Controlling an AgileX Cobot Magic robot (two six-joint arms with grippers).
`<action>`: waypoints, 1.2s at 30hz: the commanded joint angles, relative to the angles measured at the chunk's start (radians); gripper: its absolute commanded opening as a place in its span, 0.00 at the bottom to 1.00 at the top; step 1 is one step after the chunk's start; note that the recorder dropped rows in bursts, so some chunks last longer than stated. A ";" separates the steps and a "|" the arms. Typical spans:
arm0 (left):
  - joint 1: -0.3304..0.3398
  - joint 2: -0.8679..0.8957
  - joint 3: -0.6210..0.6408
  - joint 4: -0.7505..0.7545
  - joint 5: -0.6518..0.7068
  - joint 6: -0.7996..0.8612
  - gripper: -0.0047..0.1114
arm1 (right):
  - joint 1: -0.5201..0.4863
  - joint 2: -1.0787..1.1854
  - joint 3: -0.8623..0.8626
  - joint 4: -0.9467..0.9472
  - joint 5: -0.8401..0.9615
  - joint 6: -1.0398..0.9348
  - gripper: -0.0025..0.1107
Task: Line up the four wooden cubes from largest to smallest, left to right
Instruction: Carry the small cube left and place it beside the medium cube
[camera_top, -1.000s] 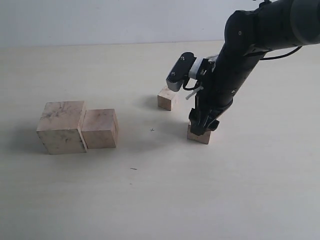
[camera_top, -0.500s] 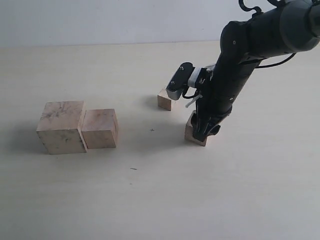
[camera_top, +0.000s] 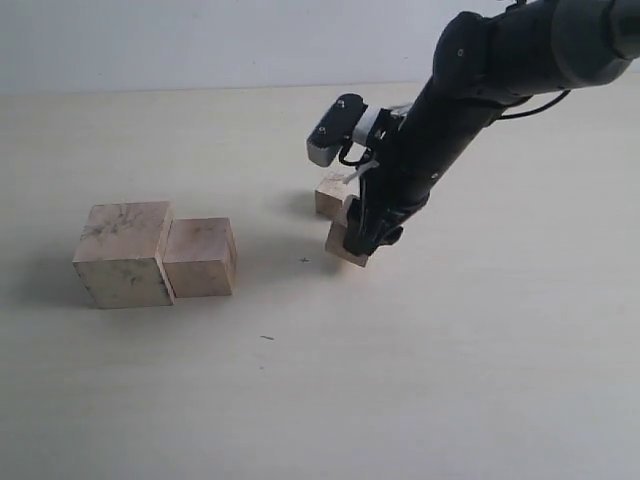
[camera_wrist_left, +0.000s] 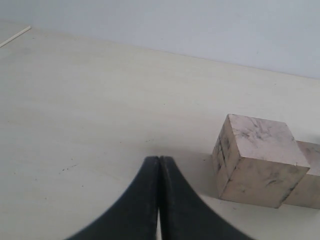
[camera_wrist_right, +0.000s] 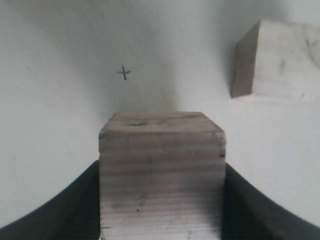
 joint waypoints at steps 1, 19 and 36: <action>-0.003 -0.005 -0.001 -0.006 -0.005 0.001 0.04 | -0.003 0.052 -0.131 0.014 0.110 -0.136 0.02; -0.003 -0.005 -0.001 -0.006 -0.005 0.001 0.04 | 0.129 0.293 -0.494 -0.113 0.326 -0.228 0.02; -0.003 -0.005 -0.001 -0.006 -0.005 0.001 0.04 | 0.181 0.310 -0.494 -0.023 0.328 -0.270 0.02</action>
